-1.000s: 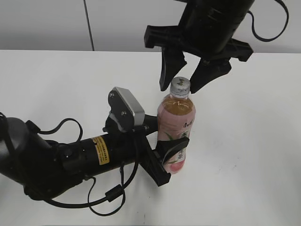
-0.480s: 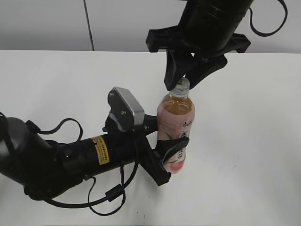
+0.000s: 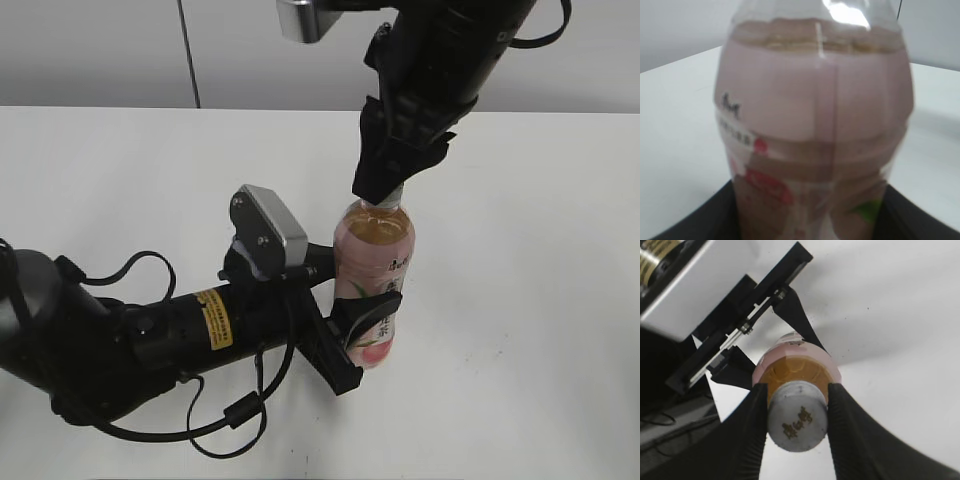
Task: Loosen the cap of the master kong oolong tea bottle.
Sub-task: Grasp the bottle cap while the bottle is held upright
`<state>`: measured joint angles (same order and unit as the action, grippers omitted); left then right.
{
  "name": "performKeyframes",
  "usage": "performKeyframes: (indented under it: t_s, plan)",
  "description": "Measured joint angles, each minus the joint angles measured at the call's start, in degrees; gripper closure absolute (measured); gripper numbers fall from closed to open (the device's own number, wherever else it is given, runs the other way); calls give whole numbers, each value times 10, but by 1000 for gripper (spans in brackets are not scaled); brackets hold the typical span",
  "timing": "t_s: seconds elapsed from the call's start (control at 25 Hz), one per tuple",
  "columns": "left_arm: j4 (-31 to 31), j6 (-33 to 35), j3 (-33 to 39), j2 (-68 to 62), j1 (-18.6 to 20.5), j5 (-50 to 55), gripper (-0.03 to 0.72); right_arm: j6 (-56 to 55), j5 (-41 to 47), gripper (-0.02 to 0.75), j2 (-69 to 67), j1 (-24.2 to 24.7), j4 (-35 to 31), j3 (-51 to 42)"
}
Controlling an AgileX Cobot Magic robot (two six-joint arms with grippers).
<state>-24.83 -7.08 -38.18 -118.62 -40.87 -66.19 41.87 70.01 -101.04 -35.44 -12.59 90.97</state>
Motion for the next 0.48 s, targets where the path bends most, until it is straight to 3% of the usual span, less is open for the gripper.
performKeyframes:
  t_s: [0.28, 0.48]
  plan:
    - [0, 0, 0, 0, 0, 0, 309, 272, 1, 460, 0, 0, -1, 0]
    - [0, 0, 0, 0, 0, 0, 309, 261, 2, 452, 0, 0, -2, 0]
